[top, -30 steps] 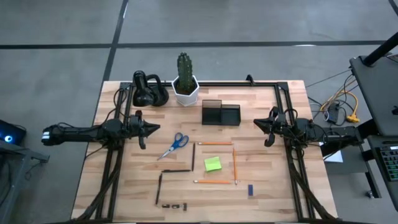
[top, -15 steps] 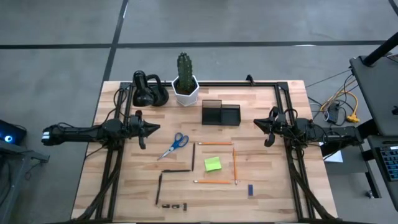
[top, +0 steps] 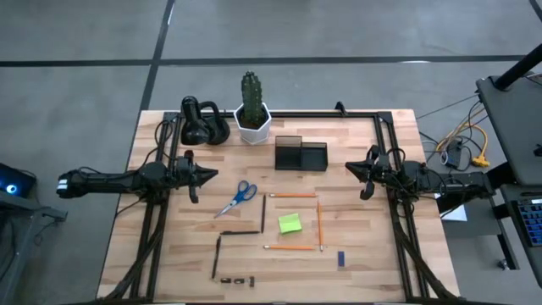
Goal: Pick and place office supplies into organizer
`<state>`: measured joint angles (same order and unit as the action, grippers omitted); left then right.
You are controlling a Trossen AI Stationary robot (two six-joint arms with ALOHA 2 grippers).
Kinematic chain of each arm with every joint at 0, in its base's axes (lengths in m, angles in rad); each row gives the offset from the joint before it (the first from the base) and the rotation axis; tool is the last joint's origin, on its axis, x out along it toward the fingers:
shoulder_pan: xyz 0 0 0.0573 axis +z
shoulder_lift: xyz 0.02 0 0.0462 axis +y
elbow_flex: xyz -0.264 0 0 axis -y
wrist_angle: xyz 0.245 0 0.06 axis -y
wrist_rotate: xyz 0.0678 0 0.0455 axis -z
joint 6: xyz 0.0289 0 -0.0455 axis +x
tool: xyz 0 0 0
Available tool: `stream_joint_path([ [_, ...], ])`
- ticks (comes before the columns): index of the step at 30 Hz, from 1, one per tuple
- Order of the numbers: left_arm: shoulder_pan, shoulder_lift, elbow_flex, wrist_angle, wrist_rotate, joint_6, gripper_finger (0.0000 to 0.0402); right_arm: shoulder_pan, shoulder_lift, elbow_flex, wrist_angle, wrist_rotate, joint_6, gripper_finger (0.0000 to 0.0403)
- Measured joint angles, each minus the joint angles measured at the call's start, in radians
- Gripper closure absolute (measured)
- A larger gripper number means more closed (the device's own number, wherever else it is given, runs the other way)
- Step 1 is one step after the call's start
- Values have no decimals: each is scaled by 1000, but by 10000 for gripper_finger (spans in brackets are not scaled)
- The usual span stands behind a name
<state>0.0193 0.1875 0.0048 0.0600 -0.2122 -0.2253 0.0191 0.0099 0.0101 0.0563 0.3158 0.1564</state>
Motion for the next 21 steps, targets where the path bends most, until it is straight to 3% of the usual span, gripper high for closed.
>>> stream_joint_path([
  [21, 0, 0, 0, 22, -1, -1, 402, 0, 0, 0, 8, 0, 12, 394],
])
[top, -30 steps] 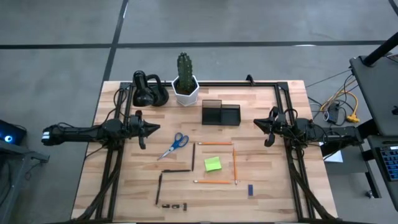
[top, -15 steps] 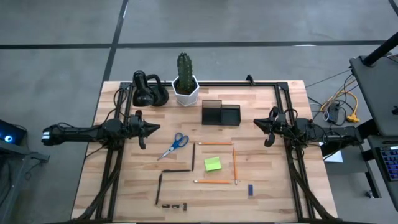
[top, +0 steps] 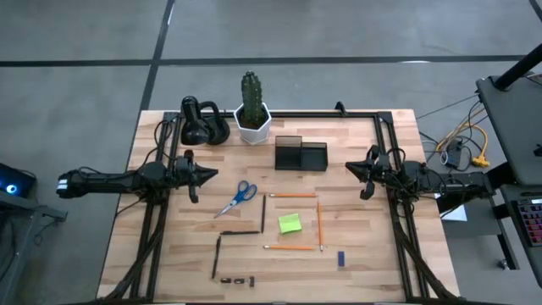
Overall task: Pick and place office supplies into organizer
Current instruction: Put the top pencil into the left section of the desk organizer
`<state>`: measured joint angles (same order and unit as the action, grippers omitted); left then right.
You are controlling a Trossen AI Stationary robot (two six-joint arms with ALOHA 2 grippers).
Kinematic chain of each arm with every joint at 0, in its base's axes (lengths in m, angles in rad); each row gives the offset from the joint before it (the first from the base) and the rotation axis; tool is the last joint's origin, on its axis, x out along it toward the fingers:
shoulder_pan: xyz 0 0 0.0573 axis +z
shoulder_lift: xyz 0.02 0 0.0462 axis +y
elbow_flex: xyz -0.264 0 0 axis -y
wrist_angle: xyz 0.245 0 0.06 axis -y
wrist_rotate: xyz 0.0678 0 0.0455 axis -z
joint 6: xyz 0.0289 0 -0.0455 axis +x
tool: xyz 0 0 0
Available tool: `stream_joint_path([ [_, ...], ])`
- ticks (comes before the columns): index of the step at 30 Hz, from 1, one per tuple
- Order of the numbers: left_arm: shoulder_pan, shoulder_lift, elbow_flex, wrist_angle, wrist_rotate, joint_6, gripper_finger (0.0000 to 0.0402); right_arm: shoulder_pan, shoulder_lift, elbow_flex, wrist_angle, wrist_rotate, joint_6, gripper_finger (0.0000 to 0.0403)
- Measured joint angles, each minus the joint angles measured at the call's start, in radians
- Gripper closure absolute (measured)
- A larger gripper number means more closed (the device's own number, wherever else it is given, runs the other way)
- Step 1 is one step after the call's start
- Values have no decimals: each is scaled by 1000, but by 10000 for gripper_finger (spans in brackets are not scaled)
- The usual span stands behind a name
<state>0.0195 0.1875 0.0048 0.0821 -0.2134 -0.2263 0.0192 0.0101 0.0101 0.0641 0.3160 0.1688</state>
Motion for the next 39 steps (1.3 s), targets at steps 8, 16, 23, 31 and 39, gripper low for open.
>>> stream_joint_path([
  [8, 0, 0, 0, 215, 1, -7, 402, 0, 0, 0, 103, 0, 120, 394],
  [16, 1, 8, 0, 490, -28, -51, 402, 0, -1, 0, 342, 13, 452, 394],
  [23, 1, 28, 0, 573, -82, -233, 402, 0, 11, 0, 360, 24, 588, 394],
  [31, 0, 58, 7, 645, -57, -230, 399, 0, 20, 0, 369, 20, 582, 391],
  [39, 0, 116, 40, 642, -56, -233, 316, 0, 76, 0, 373, 36, 582, 346],
])
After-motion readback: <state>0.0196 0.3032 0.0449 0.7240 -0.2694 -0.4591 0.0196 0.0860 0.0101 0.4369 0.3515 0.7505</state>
